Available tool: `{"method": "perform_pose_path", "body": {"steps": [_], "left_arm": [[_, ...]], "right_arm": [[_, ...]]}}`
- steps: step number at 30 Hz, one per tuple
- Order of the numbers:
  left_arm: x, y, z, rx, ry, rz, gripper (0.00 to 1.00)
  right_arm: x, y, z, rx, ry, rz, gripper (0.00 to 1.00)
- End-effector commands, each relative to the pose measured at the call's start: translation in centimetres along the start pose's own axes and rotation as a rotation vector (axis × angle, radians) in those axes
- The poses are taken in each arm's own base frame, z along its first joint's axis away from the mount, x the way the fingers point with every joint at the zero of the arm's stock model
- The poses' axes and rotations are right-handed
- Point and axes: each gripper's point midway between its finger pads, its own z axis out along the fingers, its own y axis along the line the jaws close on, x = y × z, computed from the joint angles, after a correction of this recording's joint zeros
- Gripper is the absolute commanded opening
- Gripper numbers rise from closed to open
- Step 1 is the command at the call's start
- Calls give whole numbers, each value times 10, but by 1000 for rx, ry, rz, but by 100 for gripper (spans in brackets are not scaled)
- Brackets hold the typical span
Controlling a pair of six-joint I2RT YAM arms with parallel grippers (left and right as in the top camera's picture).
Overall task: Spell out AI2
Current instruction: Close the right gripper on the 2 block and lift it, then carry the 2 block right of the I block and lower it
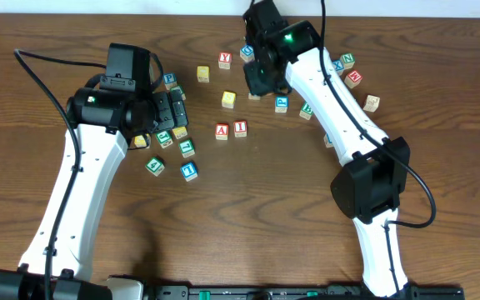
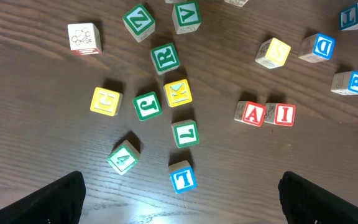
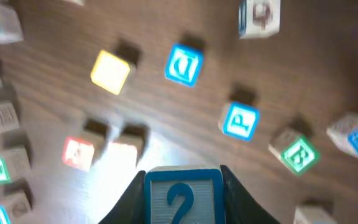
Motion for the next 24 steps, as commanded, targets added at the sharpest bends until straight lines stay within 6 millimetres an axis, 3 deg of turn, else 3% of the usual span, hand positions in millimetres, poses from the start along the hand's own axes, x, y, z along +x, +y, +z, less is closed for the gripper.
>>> {"method": "perform_pose_path", "body": {"steps": [1, 10, 24], "left_arm": [[-1, 3, -1, -10, -4, -1, 98], [-1, 3, -1, -10, -4, -1, 98], [-1, 3, -1, -10, -4, -1, 98]], "right_arm": [[10, 1, 0, 8, 38, 24, 15], [38, -5, 11, 33, 151, 23, 18], [63, 8, 69, 34, 183, -11, 19]]}}
